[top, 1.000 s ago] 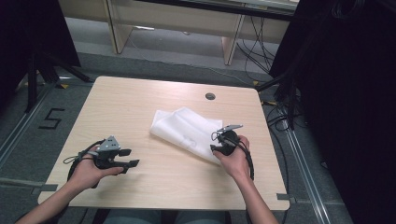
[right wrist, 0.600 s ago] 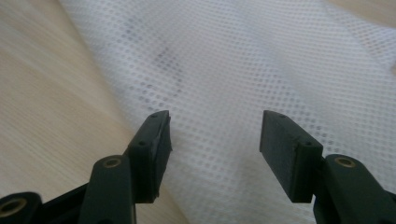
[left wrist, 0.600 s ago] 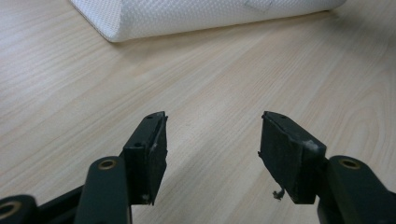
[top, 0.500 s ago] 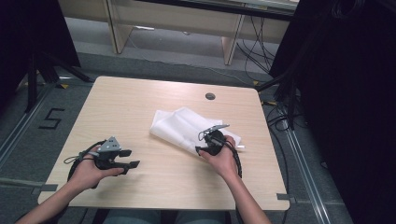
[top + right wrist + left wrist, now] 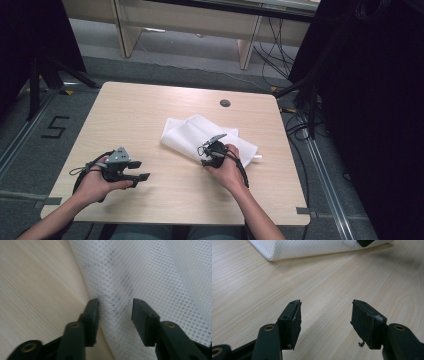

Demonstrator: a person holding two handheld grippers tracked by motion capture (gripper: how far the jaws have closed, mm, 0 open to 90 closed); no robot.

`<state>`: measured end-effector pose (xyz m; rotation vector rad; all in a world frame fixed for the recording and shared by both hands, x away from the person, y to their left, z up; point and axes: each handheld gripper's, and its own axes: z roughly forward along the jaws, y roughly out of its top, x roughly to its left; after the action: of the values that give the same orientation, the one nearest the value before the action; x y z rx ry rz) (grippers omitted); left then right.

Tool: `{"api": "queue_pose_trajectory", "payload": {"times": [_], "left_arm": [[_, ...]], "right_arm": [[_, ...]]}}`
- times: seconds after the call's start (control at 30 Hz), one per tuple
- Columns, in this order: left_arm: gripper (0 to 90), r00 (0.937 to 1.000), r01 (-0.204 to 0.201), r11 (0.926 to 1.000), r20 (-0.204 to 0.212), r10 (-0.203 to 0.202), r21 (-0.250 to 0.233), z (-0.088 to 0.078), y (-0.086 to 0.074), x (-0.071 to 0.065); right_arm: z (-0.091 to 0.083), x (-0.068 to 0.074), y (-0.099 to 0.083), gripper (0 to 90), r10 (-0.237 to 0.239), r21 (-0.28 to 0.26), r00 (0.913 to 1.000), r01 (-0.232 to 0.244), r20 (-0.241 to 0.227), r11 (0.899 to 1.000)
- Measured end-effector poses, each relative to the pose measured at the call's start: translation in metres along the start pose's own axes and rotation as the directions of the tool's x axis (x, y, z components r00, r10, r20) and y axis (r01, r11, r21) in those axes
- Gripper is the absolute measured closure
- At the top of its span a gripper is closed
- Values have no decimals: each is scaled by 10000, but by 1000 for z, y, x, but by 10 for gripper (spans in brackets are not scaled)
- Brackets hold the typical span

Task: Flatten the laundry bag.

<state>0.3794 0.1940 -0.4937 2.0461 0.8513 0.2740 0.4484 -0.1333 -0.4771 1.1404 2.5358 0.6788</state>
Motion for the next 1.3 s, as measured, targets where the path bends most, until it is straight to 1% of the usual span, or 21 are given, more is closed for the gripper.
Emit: {"api": "queue_pose_trajectory", "payload": {"times": [0.03,0.07,0.17,0.2,0.27,0.33,0.47,0.5,0.63,0.67,0.7,0.77,0.93,1.0,1.03,1.07,1.17,1.2,1.23,1.27,1.3], "left_arm": [[405,10000,-2,10000,5,2,-2,0,0,0],[405,10000,-13,10000,15,13,13,0,0,0],[404,10000,5,10000,84,-4,-34,0,0,0],[404,9998,179,9998,92,-179,-20,0,-1,-1],[404,9998,155,9999,79,-155,-7,1,-1,-1],[404,9999,146,9999,77,-146,-8,1,-1,-1],[405,9998,179,9998,95,-179,-22,0,0,-1],[406,10000,-48,9999,-56,47,-133,-1,0,0],[416,9998,180,9981,70,-176,-583,-6,4,0],[416,9999,119,9968,7,-119,-789,-8,5,0],[418,9995,307,9959,-73,-315,-856,-10,6,-1],[422,9998,188,9937,-62,-196,-1101,-13,6,1],[429,9993,281,9904,-209,-312,-1353,-16,8,0],[431,9995,247,9892,-148,-271,-1446,-16,9,-1],[431,9994,297,9880,-117,-318,-1516,-16,9,-3],[434,9995,248,9876,-138,-273,-1551,-16,9,-4],[437,9999,151,9855,42,-146,-1690,-15,11,-7],[448,10000,-39,9851,3,41,-1719,-13,12,-12],[454,10000,-39,9851,3,41,-1719,-13,12,-12],[462,9997,-229,9847,74,245,-1725,-11,13,-14],[471,9990,-383,9848,152,414,-1692,-10,15,-17]], "right_arm": [[1,0,0,688,10,115,10000,-9,-86,9999],[1,0,0,688,10,115,10000,-9,-86,9999],[3,0,1,816,39,218,9998,-35,-211,9998],[3,1,1,842,64,256,9996,-57,-276,9997],[3,2,0,879,100,321,9990,-86,-444,9994],[3,2,0,881,-96,244,9990,107,-436,9996],[-1,6,-2,886,-81,381,9981,104,-607,9992],[-2,7,-3,886,-155,340,9980,177,-615,9993],[-7,14,-9,887,-450,237,9948,473,-912,9986],[-9,18,-11,887,-450,315,9939,484,-1008,9983],[-10,20,-13,887,-529,316,9924,568,-1111,9979],[-13,26,-18,887,-645,366,9891,699,-1322,9969],[-22,46,-29,886,-951,551,9831,1048,-1566,9930],[-26,59,-34,885,-1151,612,9752,1287,-1888,9898],[-26,59,-34,885,-1151,612,9752,1287,-1888,9898],[-27,68,-36,884,-1325,643,9692,1487,-2075,9868],[-28,74,-38,876,-1523,712,9626,1721,-2242,9825],[-28,77,-38,823,-1731,691,9506,1968,-2577,9780],[-28,77,-38,823,-1731,691,9506,1968,-2577,9780],[-30,78,-38,745,-1615,726,9459,1887,-2814,9793],[-30,76,-37,701,-1695,567,9460,1921,-2765,9797]]}}
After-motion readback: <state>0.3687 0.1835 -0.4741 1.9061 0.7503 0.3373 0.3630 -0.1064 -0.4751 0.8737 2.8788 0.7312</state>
